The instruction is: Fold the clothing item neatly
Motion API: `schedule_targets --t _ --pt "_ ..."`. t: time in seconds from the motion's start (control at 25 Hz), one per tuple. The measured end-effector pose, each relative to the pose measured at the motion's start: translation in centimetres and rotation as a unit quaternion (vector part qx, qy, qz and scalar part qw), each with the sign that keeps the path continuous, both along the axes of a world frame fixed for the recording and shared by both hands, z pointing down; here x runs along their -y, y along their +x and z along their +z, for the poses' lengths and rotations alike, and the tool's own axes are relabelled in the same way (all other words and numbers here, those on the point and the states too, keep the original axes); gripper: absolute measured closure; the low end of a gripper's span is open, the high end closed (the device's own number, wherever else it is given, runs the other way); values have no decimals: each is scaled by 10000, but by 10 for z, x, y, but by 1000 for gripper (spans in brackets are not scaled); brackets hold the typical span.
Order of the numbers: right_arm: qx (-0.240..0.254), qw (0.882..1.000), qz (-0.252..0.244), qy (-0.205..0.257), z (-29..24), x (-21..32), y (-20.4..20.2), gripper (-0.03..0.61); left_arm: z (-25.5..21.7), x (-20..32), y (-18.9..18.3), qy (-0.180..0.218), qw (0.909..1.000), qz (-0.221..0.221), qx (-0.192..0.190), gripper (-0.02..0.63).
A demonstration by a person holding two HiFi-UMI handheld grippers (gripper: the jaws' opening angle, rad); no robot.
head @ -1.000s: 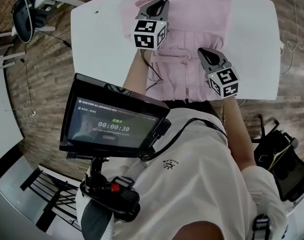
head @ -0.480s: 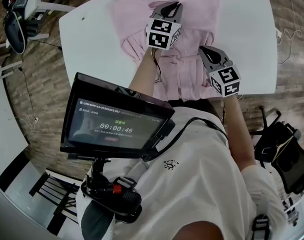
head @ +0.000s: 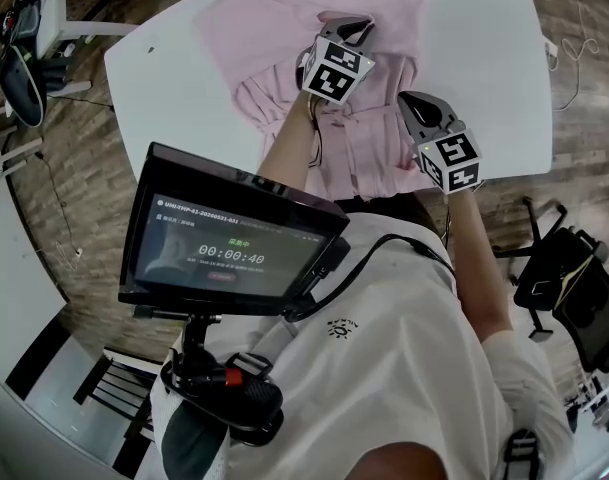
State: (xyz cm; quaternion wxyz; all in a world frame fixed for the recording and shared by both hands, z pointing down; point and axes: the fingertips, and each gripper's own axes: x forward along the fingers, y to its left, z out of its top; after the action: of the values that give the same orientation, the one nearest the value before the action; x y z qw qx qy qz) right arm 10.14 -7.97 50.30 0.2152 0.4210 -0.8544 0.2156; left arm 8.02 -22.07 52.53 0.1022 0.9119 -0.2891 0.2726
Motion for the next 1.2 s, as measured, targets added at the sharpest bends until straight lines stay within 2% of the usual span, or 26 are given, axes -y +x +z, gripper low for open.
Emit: schedule_targets --t 0.12,0.28,0.44,0.56,0.72,0.8,1.0,1.2 --pt "13 10000 45 -46 9 2 9 574 23 -1 10 -235 9994 178 157 586" --pt "3 9999 120 -58 13 2 16 574 46 -19 21 -647 9934 789 522 586" --pt "-21 9998 203 -73 11 0 18 574 53 -30 21 -632 9886 1075 843 586" --pt "-3 9997 257 -22 7 7 22 574 52 -29 23 -585 9892 1048 846 579" --pt "-9 9996 231 165 -1 28 25 574 50 -31 28 -562 9906 1019 718 561" --pt "5 9994 233 269 -6 42 28 574 45 -34 31 -548 9930 916 510 543" --pt "99 9989 173 422 -9 73 33 574 22 -37 30 -477 9981 337 -217 543" --pt "176 9987 67 469 -3 95 27 574 21 -32 17 -441 9978 -198 -460 543"
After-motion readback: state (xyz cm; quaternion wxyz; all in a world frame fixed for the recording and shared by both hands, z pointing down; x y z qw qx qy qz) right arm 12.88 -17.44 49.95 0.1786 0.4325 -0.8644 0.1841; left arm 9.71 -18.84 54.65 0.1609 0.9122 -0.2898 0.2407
